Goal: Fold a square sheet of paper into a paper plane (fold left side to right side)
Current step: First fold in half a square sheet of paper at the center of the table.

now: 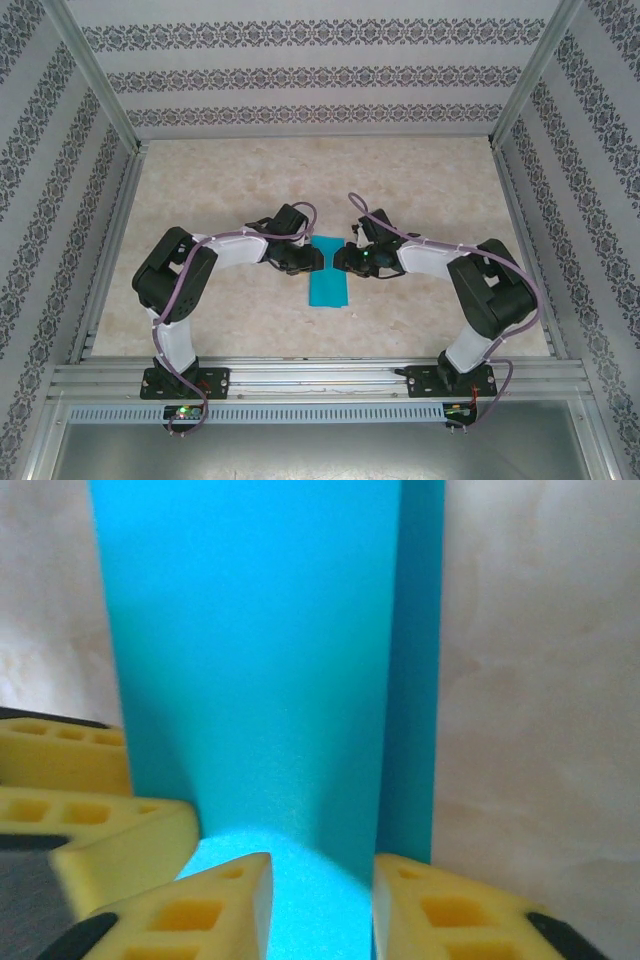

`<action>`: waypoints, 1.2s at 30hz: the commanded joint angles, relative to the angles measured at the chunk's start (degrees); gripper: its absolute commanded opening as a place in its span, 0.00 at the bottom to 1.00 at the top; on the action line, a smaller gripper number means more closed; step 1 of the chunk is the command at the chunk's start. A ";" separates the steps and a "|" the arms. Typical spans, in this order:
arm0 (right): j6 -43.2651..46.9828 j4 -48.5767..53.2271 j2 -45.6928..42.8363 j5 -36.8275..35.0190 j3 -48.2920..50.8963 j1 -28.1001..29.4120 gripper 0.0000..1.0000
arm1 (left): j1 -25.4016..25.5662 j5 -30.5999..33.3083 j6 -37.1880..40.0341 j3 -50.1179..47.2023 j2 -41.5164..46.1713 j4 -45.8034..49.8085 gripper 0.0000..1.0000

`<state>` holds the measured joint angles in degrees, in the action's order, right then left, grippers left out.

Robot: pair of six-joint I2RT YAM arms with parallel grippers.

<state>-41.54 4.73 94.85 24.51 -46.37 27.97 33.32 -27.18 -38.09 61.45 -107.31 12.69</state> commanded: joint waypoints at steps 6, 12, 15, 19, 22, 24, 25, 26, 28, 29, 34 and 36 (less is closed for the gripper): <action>2.55 5.88 -9.39 -5.57 3.36 -4.26 0.49 | 3.48 3.87 -2.21 1.88 -5.47 6.22 0.39; 3.17 6.96 -11.75 -6.22 4.75 -5.71 0.49 | 4.30 3.86 -2.40 3.62 -7.44 7.61 0.40; 3.22 7.06 -12.11 -6.14 5.14 -5.91 0.50 | 4.55 3.52 -2.95 4.10 -8.24 7.53 0.40; 3.22 7.07 -12.31 -6.06 5.50 -5.91 0.50 | 4.69 3.36 -3.19 4.68 -9.12 7.70 0.41; 3.31 7.09 -12.40 -6.05 5.75 -5.91 0.50 | 4.74 3.19 -3.12 5.01 -9.71 7.96 0.43; 3.39 7.13 -12.60 -6.08 5.81 -5.91 0.50 | 4.82 3.18 -3.13 5.34 -10.02 8.14 0.44; 3.44 7.16 -12.67 -6.14 5.86 -5.93 0.50 | 4.91 3.10 -3.08 5.50 -10.11 8.21 0.45; 3.48 7.14 -12.72 -6.21 5.93 -5.99 0.50 | 4.98 3.05 -2.99 5.57 -10.27 8.23 0.45; 3.48 7.14 -12.83 -6.23 5.94 -5.99 0.50 | 5.13 3.07 -2.87 5.79 -10.52 8.49 0.46; 3.57 7.18 -12.76 -6.23 5.94 -5.99 0.50 | 5.17 3.05 -2.70 5.95 -10.66 8.66 0.46; 3.66 7.29 -12.65 -6.19 5.94 -6.06 0.50 | 5.57 3.13 -2.16 6.72 -11.43 9.59 0.46; 3.66 7.22 -12.56 -6.08 5.86 -6.06 0.50 | 5.61 3.14 -2.25 6.69 -11.60 9.55 0.46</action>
<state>-38.76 11.00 83.29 19.29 -40.84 22.59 35.27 -23.44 -40.75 70.35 -111.72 23.66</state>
